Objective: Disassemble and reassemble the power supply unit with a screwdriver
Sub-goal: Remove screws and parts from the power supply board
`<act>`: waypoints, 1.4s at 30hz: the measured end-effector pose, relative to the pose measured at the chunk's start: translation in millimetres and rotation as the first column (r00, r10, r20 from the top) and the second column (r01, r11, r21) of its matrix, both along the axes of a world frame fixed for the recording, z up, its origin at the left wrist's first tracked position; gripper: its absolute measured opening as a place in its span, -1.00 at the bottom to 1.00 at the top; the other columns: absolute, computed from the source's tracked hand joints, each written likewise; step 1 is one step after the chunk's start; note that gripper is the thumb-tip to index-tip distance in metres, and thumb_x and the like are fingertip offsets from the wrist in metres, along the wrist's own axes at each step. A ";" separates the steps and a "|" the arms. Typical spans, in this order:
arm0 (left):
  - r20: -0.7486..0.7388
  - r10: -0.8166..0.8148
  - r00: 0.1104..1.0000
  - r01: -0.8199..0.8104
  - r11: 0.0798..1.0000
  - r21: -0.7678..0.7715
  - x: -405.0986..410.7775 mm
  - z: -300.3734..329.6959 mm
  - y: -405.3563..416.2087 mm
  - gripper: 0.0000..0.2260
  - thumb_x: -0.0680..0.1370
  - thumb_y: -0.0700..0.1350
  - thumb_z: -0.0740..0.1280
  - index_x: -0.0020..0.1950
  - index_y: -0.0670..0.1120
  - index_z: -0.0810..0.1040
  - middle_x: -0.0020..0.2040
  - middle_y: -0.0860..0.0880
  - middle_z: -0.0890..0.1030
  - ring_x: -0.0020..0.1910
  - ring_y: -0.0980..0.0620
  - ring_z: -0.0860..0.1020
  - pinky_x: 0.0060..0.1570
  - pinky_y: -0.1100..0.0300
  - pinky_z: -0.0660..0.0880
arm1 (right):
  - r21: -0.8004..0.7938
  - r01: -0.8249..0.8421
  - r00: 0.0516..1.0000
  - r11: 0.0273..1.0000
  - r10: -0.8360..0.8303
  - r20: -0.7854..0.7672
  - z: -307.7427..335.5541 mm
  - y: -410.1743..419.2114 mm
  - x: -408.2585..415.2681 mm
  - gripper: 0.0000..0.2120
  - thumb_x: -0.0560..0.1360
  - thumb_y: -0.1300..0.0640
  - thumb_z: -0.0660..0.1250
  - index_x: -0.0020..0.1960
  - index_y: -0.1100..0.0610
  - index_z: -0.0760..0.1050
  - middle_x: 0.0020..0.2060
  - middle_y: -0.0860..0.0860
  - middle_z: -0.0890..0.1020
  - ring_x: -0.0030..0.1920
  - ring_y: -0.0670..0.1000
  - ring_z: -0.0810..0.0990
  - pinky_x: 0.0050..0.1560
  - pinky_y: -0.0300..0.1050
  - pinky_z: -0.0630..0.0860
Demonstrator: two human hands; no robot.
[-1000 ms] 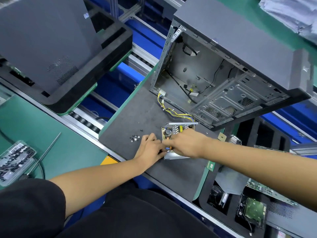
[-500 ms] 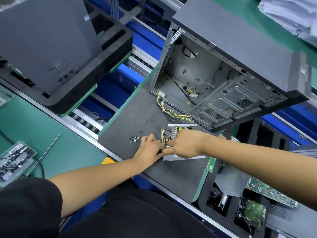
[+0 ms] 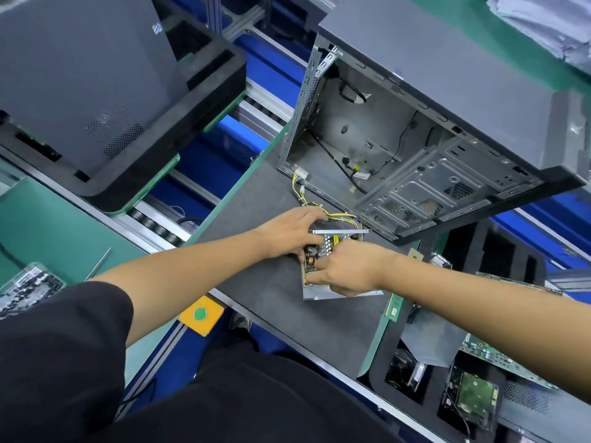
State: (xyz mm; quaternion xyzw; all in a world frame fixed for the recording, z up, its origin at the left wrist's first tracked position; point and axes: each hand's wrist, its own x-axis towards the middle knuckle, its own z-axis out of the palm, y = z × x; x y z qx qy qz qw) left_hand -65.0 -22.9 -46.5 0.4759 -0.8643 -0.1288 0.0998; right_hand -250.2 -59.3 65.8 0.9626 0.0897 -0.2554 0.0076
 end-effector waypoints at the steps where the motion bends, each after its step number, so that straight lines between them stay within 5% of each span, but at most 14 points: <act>1: -0.009 -0.012 1.000 0.013 0.999 0.050 -1.2 1.0 -2.3 -0.71 0.45 -0.12 0.53 0.15 -0.01 0.62 0.41 -0.16 0.40 0.41 -0.16 0.37 0.26 0.04 0.44 | -0.014 -0.014 1.000 1.000 0.014 -0.003 0.5 -0.7 0.7 -0.78 0.49 0.20 0.28 0.13 0.11 0.49 -0.17 0.05 0.59 -0.39 0.13 0.28 -0.46 -0.03 0.38; 5: 0.002 -0.012 1.000 0.011 0.978 0.207 0.6 -1.8 -0.6 -0.75 0.53 -0.16 0.37 0.16 0.05 0.46 0.19 0.06 0.33 0.01 -0.01 0.54 -0.16 0.03 0.53 | -0.082 -0.075 0.995 0.994 0.081 0.065 8.0 -3.8 3.9 -0.79 0.45 0.21 0.28 0.05 0.08 0.58 -0.28 0.01 0.57 -0.43 0.10 0.24 -0.49 -0.09 0.05; 9: 0.012 -0.023 1.000 0.019 0.968 0.249 -0.8 -3.1 -1.9 -0.76 0.53 -0.18 0.31 0.15 0.03 0.44 0.15 0.06 0.33 -0.11 -0.01 0.57 -0.18 0.09 0.46 | -0.106 -0.114 0.993 0.988 0.117 0.019 6.4 -2.0 0.9 -0.83 0.50 0.15 0.32 0.08 0.05 0.57 -0.27 0.00 0.56 -0.45 0.12 0.35 -0.48 -0.06 0.34; 12: -0.035 -0.013 0.999 0.022 0.957 0.290 -1.6 -5.0 -3.6 -0.78 0.54 -0.16 0.30 0.16 0.05 0.45 0.14 0.09 0.33 -0.14 0.10 0.61 -0.12 0.12 0.47 | -0.093 -0.105 0.992 0.990 0.111 0.063 4.5 3.4 0.4 -0.91 0.40 0.11 0.42 -0.11 0.03 0.55 -0.38 -0.04 0.52 -0.53 0.09 0.41 -0.54 -0.16 0.27; 15: -0.062 -0.009 0.998 0.026 0.960 0.279 -1.7 -5.0 -4.1 -0.76 0.53 -0.15 0.32 0.15 0.09 0.44 0.11 0.09 0.35 -0.16 0.10 0.61 -0.15 0.15 0.45 | -0.049 0.149 0.988 0.988 -0.146 0.052 -4.2 10.9 0.2 -0.88 0.54 0.09 0.27 0.05 0.06 0.51 -0.21 0.04 0.61 -0.32 0.17 0.57 -0.42 -0.07 0.35; 18: -0.034 -0.048 0.998 0.054 0.977 0.206 0.6 -8.9 -5.2 -0.74 0.53 -0.09 0.31 0.16 0.17 0.39 0.09 0.09 0.36 -0.19 0.05 0.56 -0.29 0.30 0.24 | -0.076 0.573 0.819 0.816 -0.573 0.028 -11.7 25.2 5.7 -0.79 0.58 0.06 0.17 0.17 0.06 0.45 -0.03 0.12 0.62 -0.08 0.24 0.63 -0.28 -0.03 0.35; 21: 0.017 -0.088 0.996 0.084 0.986 0.146 -2.5 -17.8 -8.0 -0.78 0.50 0.19 0.19 0.04 0.12 0.36 -0.02 0.10 0.61 -0.23 0.19 0.59 -0.18 0.23 0.36 | -0.090 0.669 0.739 0.738 -0.674 -0.026 -13.4 28.6 8.8 -0.73 0.56 0.04 0.20 0.20 0.13 0.39 0.00 0.15 0.63 -0.04 0.25 0.63 -0.24 -0.01 0.33; 23: 0.030 -0.077 0.997 0.073 0.989 0.129 -4.8 -19.3 -11.4 -0.71 0.44 0.28 0.13 -0.04 0.11 0.38 -0.20 0.09 0.70 -0.23 0.25 0.58 -0.16 0.11 0.38 | -0.079 0.583 0.810 0.809 -0.586 -0.027 -6.7 19.6 6.9 -0.62 0.52 -0.01 0.23 0.26 0.14 0.31 -0.01 0.12 0.62 -0.13 0.24 0.63 -0.30 -0.02 0.32; 26: 0.043 -0.111 0.993 0.102 0.979 0.178 -5.0 -12.4 -11.7 -0.80 0.50 0.07 0.23 0.09 0.06 0.44 0.02 0.08 0.58 -0.13 0.07 0.62 -0.19 0.13 0.32 | -0.146 0.215 0.968 0.966 -0.230 -0.099 5.1 0.7 5.8 -0.62 0.53 0.13 0.19 0.34 0.09 0.28 -0.02 0.07 0.58 -0.38 0.18 0.42 -0.47 -0.06 0.14; 29: -0.018 -0.042 0.999 0.046 0.955 0.292 -3.4 -6.6 -7.6 -0.77 0.57 -0.07 0.22 0.22 0.02 0.46 0.13 0.00 0.41 -0.11 0.01 0.60 -0.16 0.17 0.27 | -0.177 -0.052 0.991 0.983 0.029 -0.128 9.7 -5.1 6.4 -0.67 0.53 0.26 0.15 0.26 0.03 0.35 -0.14 0.08 0.58 -0.48 0.11 0.15 -0.48 -0.05 0.11; 31: -0.050 0.009 0.999 0.009 0.938 0.348 -5.0 -3.2 -5.0 -0.74 0.58 -0.16 0.25 0.25 0.04 0.47 0.13 0.01 0.41 -0.12 0.07 0.62 -0.12 0.15 0.38 | -0.185 -0.176 0.982 0.967 0.161 -0.095 10.0 -1.2 6.4 -0.70 0.47 0.26 0.23 0.15 -0.01 0.43 -0.27 0.03 0.58 -0.46 0.12 0.21 -0.48 -0.06 0.21; 34: -0.023 0.017 1.000 -0.008 0.938 0.347 -3.9 -2.2 -5.0 -0.69 0.58 -0.19 0.25 0.30 0.03 0.46 0.15 -0.01 0.43 -0.07 0.05 0.63 -0.03 0.11 0.48 | -0.228 -0.241 0.970 0.943 0.231 -0.071 10.8 6.8 8.5 -0.76 0.39 0.21 0.32 -0.03 -0.06 0.44 -0.44 -0.01 0.54 -0.47 0.13 0.29 -0.43 -0.07 0.08; 38: 0.003 0.000 1.000 -0.001 0.953 0.304 -6.6 -3.0 -3.4 -0.69 0.57 -0.18 0.27 0.30 0.03 0.46 0.18 -0.03 0.40 -0.07 0.02 0.63 -0.10 0.12 0.46 | -0.209 0.151 0.983 0.966 -0.170 -0.076 1.7 22.7 9.4 -0.79 0.55 0.14 0.18 0.16 -0.02 0.44 -0.24 0.07 0.64 -0.32 0.17 0.51 -0.39 -0.08 0.18; 42: 0.011 0.014 1.000 -0.016 0.954 0.298 -2.7 -4.6 -1.6 -0.65 0.53 -0.21 0.26 0.27 0.09 0.41 0.13 -0.02 0.40 -0.14 0.02 0.62 -0.19 0.14 0.38 | -0.217 0.647 0.741 0.731 -0.670 -0.049 -7.2 42.4 16.7 -0.72 0.58 0.11 0.18 0.28 0.02 0.42 0.04 0.11 0.65 0.00 0.21 0.65 -0.23 -0.03 0.34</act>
